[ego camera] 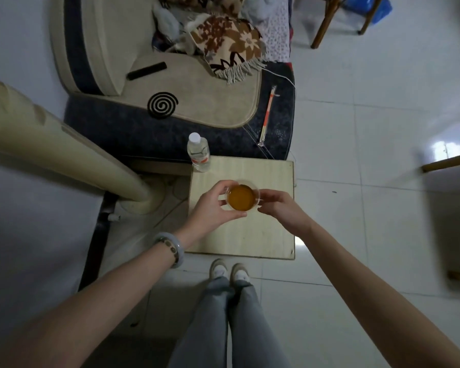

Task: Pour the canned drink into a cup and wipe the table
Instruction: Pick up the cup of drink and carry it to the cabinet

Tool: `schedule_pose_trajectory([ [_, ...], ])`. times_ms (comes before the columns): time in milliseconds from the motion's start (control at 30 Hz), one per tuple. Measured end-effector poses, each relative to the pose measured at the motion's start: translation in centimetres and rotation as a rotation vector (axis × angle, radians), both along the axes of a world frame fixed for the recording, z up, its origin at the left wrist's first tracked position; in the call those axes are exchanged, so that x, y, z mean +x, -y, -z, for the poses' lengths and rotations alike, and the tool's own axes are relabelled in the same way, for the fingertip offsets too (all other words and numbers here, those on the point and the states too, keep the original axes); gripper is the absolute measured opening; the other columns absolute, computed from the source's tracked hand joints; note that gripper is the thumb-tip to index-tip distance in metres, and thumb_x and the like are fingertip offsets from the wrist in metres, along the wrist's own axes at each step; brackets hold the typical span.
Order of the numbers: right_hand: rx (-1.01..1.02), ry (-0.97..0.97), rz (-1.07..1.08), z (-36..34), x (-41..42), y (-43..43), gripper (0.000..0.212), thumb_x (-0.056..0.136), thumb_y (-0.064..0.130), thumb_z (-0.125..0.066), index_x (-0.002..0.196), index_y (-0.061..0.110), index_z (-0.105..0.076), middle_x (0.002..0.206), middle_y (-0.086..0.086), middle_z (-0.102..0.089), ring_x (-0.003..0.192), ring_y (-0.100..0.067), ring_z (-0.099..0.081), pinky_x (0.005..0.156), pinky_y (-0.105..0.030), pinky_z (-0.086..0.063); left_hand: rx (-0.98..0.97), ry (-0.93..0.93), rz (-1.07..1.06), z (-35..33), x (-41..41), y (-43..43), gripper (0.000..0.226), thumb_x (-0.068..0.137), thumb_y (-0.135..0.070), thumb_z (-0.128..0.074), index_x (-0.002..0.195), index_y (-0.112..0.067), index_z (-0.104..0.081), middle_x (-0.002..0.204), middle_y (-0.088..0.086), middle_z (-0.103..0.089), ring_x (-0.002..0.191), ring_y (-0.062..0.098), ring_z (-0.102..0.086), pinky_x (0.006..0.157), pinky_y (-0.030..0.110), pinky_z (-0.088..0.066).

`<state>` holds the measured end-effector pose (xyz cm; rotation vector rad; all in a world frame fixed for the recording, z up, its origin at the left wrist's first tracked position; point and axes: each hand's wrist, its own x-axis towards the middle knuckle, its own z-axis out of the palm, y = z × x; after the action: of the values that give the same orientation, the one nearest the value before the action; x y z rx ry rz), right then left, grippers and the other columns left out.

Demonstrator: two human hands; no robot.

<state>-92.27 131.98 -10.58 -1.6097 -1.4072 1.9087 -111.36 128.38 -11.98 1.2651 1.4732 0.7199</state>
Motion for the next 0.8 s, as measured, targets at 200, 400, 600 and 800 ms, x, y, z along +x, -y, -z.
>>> schedule_pose_trajectory([
  [200,-0.049,-0.027,0.088,7.4,0.6,-1.0,0.042,0.085,-0.008,-0.047,0.123,0.007,-0.059,0.121,-0.006,-0.063,0.114,-0.018,-0.055,0.099,-0.033,-0.043,-0.03,-0.029,0.053,7.5,1.1,-2.2,0.071,0.064,-0.023,-0.086,0.125,-0.028,-0.049,0.123,-0.015,-0.053,0.12,0.004,-0.046,0.096,0.024,-0.046],
  [400,-0.096,-0.044,0.148,15.9,0.6,-1.8,0.043,0.081,-0.011,-0.047,0.118,0.006,-0.063,0.117,-0.007,-0.066,0.112,-0.019,-0.058,0.097,-0.031,-0.045,-0.093,-0.024,0.099,15.9,1.4,-3.6,0.071,0.064,-0.028,-0.085,0.125,-0.029,-0.048,0.123,-0.015,-0.053,0.116,0.003,-0.047,0.096,0.022,-0.043],
  [600,-0.139,-0.03,0.164,20.9,0.8,-2.2,0.044,0.079,-0.012,-0.047,0.117,0.004,-0.063,0.116,-0.011,-0.066,0.114,-0.023,-0.058,0.102,-0.035,-0.044,-0.089,-0.049,0.1,20.8,1.9,-3.9,0.071,0.063,-0.021,-0.086,0.123,-0.025,-0.049,0.115,-0.021,-0.051,0.111,-0.003,-0.047,0.091,0.011,-0.039],
  [800,-0.151,-0.028,0.141,22.0,1.2,-2.1,0.042,0.081,-0.008,-0.049,0.116,0.007,-0.064,0.114,-0.009,-0.067,0.114,-0.022,-0.058,0.102,-0.037,-0.044,-0.065,-0.06,0.097,22.5,2.4,-4.0,0.071,0.063,-0.013,-0.085,0.124,-0.019,-0.05,0.112,-0.019,-0.05,0.109,0.0,-0.047,0.089,0.011,-0.042],
])
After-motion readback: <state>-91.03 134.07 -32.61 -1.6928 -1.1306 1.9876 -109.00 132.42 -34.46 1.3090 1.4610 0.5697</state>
